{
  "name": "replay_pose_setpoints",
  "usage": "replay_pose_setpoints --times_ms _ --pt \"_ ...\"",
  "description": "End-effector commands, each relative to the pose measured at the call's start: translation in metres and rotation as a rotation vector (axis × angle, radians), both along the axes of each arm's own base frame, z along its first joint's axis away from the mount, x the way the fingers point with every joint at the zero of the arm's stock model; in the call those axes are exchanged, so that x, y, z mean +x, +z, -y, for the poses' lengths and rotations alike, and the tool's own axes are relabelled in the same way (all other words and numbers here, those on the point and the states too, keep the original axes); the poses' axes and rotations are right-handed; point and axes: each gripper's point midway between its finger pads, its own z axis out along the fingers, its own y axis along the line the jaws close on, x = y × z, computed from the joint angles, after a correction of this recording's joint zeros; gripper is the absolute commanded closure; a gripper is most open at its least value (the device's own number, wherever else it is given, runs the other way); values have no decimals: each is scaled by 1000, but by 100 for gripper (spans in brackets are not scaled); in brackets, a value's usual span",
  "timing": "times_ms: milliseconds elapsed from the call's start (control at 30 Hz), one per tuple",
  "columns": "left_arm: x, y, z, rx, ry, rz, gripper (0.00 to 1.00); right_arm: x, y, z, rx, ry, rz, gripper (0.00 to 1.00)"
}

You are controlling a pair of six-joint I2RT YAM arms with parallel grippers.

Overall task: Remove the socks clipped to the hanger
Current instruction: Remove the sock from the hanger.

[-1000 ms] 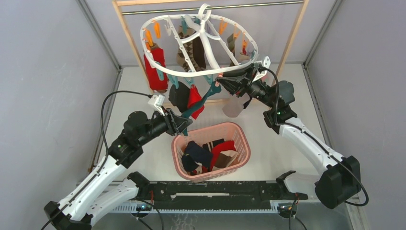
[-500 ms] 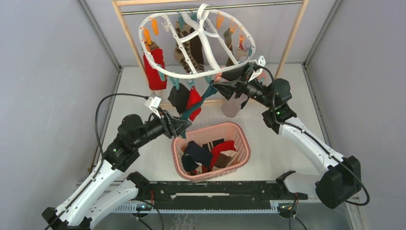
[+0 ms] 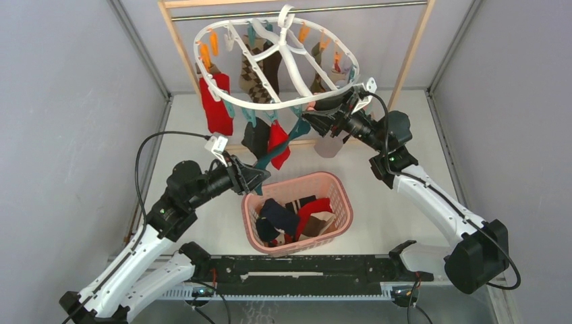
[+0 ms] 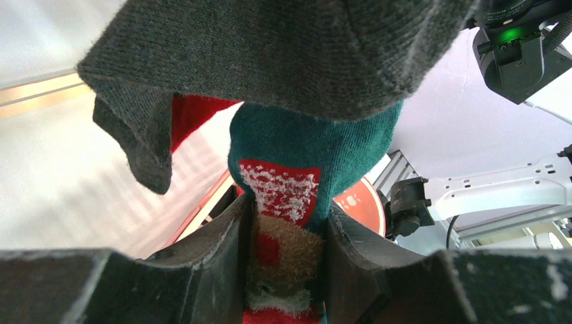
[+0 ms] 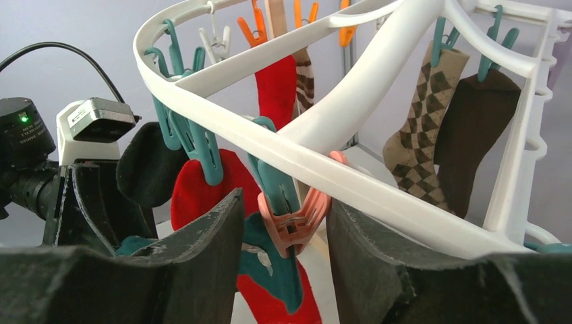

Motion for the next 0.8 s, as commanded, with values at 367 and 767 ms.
replay_pose_setpoints --times_ms 367,767 --pt "1 25 0 -30 -5 59 57 -9 40 12 69 -27 85 35" --pt "2 20 0 -21 -3 50 57 -8 44 26 86 -35 84 53"
